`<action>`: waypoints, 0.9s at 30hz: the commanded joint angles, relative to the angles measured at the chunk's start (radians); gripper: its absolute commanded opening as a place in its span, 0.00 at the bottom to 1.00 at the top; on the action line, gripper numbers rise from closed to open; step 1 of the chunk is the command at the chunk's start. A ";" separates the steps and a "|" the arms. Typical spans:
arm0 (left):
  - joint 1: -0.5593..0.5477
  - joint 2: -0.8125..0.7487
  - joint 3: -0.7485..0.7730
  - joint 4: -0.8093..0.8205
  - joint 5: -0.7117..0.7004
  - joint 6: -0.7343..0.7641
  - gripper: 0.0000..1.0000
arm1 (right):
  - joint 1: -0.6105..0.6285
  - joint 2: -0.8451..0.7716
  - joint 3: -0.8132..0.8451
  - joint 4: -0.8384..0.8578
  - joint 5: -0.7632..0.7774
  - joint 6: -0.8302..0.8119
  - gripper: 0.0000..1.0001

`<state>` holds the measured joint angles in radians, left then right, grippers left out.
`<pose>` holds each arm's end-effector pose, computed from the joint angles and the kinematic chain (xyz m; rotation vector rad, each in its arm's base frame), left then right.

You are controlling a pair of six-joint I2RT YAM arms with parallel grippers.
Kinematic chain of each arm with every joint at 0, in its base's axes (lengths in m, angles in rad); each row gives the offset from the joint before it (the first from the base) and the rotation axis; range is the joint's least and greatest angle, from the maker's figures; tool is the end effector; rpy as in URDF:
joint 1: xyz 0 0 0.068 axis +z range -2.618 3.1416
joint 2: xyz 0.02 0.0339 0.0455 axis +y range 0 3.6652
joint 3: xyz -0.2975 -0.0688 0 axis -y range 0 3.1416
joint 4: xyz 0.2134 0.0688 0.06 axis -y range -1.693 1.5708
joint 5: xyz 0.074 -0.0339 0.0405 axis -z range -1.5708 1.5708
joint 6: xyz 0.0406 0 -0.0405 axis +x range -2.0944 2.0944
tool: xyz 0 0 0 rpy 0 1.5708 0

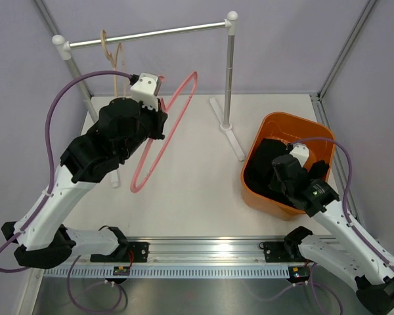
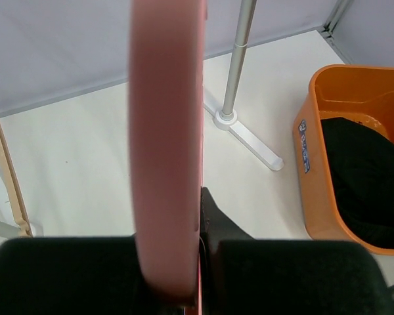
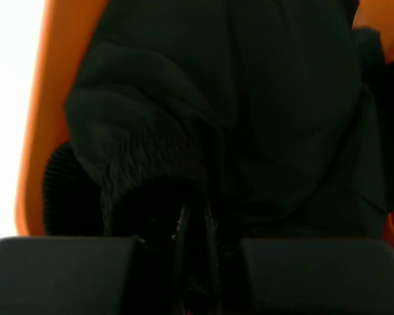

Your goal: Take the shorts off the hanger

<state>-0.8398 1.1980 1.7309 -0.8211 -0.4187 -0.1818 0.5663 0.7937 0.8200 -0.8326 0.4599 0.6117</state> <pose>0.1268 -0.1167 0.5191 0.3154 1.8188 -0.3275 0.0937 0.0382 0.3115 0.2645 2.2595 0.0650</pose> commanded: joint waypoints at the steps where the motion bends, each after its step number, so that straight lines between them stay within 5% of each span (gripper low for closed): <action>1: 0.044 0.038 0.062 -0.004 0.075 0.027 0.00 | -0.005 -0.048 0.050 0.044 -0.018 0.074 0.25; 3: 0.103 0.060 0.085 -0.004 0.141 0.025 0.00 | -0.005 -0.054 0.099 0.026 0.002 0.059 0.42; 10: 0.294 0.093 0.130 0.025 0.442 0.007 0.00 | -0.006 -0.071 0.189 0.021 -0.043 -0.018 0.59; 27: 0.318 0.446 0.492 0.129 0.118 0.036 0.00 | -0.006 -0.139 0.321 -0.042 -0.084 -0.087 0.64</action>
<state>-0.5308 1.6051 2.1304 -0.7856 -0.2180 -0.1719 0.5663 0.6865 1.0927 -0.8467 0.3965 0.5449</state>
